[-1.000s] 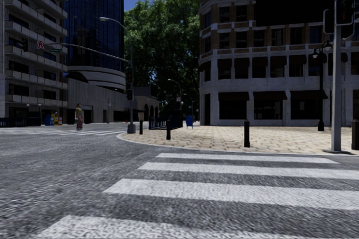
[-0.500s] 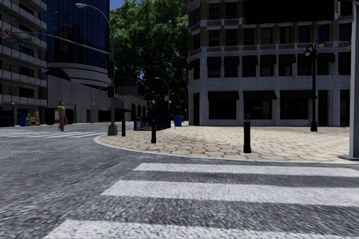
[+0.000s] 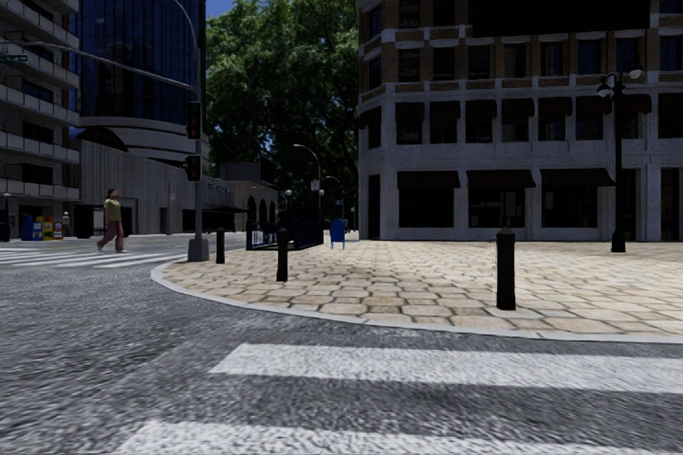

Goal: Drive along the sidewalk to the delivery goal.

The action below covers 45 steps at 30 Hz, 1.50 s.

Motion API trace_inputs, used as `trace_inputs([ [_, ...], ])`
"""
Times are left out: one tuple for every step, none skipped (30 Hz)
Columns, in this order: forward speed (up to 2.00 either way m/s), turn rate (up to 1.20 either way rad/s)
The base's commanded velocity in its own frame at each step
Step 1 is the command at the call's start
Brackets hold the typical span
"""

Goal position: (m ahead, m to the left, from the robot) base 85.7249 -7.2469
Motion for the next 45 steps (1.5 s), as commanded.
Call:
trace_inputs([
  [2.00, 0.00],
  [2.00, 0.00],
  [2.00, 0.00],
  [2.00, 0.00],
  [2.00, 0.00],
  [2.00, 0.00],
  [2.00, 0.00],
  [2.00, 0.00],
  [2.00, 0.00],
  [2.00, 0.00],
  [2.00, 0.00],
  [2.00, -0.44],
  [2.00, -0.76],
  [2.00, -0.76],
  [2.00, -0.78],
  [2.00, 0.00],
  [2.00, 0.00],
  [2.00, 0.00],
  [2.00, 0.00],
  [2.00, 0.00],
  [2.00, 0.00],
  [2.00, 0.00],
  [2.00, 0.00],
  [2.00, 0.00],
  [2.00, 0.00],
  [2.00, 0.00],
  [2.00, 0.00],
  [2.00, 0.00],
  [2.00, 0.00],
  [2.00, 0.00],
  [2.00, 0.00],
  [2.00, 0.00],
  [2.00, 0.00],
  [2.00, 0.00],
  [2.00, 0.00],
  [2.00, 0.00],
  [2.00, 0.00],
  [2.00, 0.00],
  [2.00, 0.00],
  [2.00, 0.00],
  [2.00, 0.00],
  [2.00, 0.00],
  [2.00, 0.00],
  [2.00, 0.00],
  [2.00, 0.00],
])
